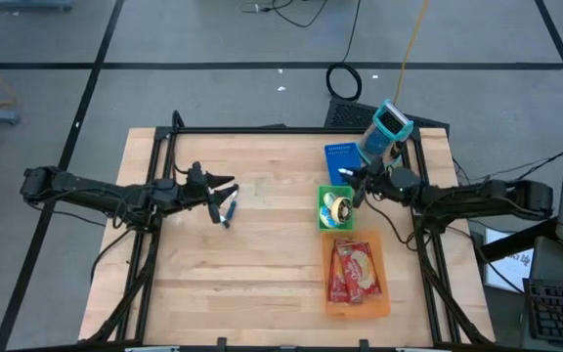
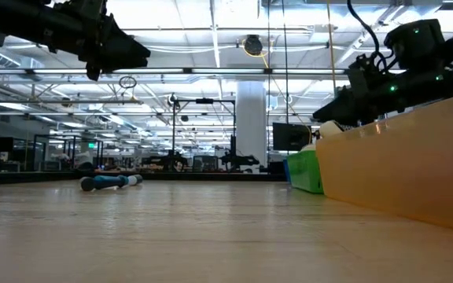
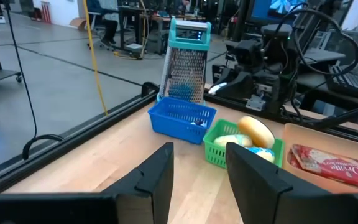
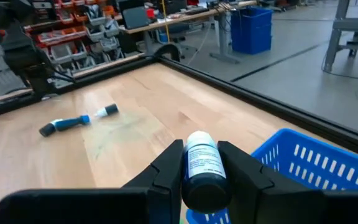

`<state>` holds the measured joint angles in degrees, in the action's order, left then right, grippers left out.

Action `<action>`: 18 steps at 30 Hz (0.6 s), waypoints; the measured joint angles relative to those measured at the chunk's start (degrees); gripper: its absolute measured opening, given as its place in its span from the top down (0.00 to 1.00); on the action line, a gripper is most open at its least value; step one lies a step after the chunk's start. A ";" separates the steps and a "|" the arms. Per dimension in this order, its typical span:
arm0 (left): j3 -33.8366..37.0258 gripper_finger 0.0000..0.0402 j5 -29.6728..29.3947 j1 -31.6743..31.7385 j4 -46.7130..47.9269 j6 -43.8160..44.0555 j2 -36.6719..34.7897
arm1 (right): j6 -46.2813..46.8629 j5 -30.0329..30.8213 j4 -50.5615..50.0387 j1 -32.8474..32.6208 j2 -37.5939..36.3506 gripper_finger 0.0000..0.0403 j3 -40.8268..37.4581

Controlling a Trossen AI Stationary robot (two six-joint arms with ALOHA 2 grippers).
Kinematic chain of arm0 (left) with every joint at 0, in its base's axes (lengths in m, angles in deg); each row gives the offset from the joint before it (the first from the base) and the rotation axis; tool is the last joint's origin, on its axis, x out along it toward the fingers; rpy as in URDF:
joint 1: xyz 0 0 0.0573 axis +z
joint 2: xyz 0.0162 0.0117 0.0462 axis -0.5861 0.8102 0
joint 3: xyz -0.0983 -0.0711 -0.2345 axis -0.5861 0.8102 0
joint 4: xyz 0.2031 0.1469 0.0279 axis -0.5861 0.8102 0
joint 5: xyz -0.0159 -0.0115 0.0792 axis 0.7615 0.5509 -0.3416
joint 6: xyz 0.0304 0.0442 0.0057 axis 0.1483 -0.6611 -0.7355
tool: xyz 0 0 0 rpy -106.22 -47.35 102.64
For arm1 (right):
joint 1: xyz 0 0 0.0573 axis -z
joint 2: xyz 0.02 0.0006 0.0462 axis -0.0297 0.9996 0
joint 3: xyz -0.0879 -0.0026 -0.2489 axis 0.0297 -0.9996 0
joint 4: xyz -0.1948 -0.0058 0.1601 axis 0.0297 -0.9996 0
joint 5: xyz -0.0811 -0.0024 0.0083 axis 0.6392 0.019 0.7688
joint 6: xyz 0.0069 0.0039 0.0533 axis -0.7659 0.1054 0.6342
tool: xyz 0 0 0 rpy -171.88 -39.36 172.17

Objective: Pick & Place Food Item
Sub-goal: Put the dark blue food coloring bottle into the blue bin

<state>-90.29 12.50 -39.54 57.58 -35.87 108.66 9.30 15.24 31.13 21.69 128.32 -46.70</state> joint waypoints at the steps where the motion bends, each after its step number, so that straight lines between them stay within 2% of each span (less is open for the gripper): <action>1: 0.00 0.64 0.00 0.00 0.00 0.00 0.00 | 0.00 0.00 0.34 0.22 0.60 0.81 0.00; 13: 0.00 0.64 -0.02 0.00 0.26 0.04 0.09 | 0.10 0.31 0.68 3.31 4.76 0.81 0.00; 18: 0.00 0.64 -0.04 0.00 0.28 0.04 0.09 | 1.33 4.93 -0.12 3.34 5.89 0.81 0.00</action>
<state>-90.29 12.46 -39.54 57.86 -35.82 108.75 10.63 20.17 31.01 25.03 134.22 -46.70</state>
